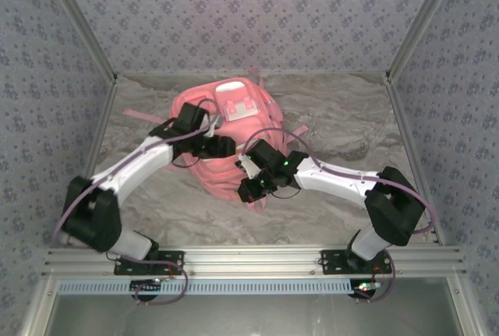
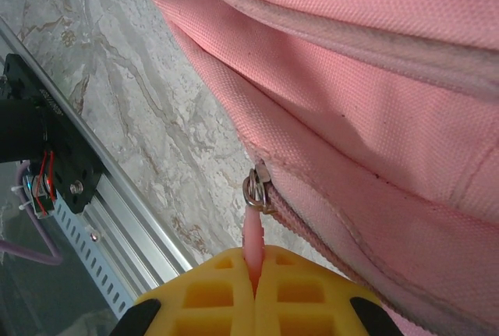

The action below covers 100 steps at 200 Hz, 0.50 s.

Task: Pack the student bag
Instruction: Zip the student bag at the top-center of the table.

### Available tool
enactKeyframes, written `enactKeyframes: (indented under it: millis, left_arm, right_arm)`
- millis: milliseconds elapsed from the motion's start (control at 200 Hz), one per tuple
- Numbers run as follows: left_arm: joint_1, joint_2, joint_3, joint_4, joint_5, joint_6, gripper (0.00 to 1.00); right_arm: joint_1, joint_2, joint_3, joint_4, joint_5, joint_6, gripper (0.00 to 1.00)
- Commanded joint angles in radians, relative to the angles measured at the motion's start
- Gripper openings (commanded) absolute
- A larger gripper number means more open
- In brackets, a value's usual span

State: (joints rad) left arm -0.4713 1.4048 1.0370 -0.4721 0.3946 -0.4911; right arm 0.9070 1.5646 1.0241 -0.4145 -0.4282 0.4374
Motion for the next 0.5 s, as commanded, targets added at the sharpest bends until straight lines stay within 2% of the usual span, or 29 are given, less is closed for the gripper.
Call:
enactKeyframes:
  millis: [0, 115, 190, 275, 495]
  left_arm:
    - [0.089, -0.268, -0.164, 0.024, -0.106, -0.208, 0.6]
    - [0.149, -0.493, -0.357, 0.076, -0.149, -0.377, 0.59]
    - [0.191, -0.55, -0.46, 0.143, -0.109, -0.471, 0.59]
    - [0.216, -0.546, -0.541, 0.242, -0.078, -0.546, 0.59]
    - [0.22, -0.448, -0.583, 0.415, -0.062, -0.586, 0.54]
  right_arm:
    - [-0.003, -0.029, -0.008, 0.053, -0.028, 0.009, 0.0]
    - [0.001, -0.02, -0.014, 0.072, -0.036, 0.022, 0.0]
    - [0.003, -0.018, -0.018, 0.085, -0.045, 0.031, 0.0]
    - [0.004, -0.019, -0.025, 0.105, -0.053, 0.044, 0.0]
    - [0.009, -0.027, -0.05, 0.148, -0.058, 0.07, 0.0]
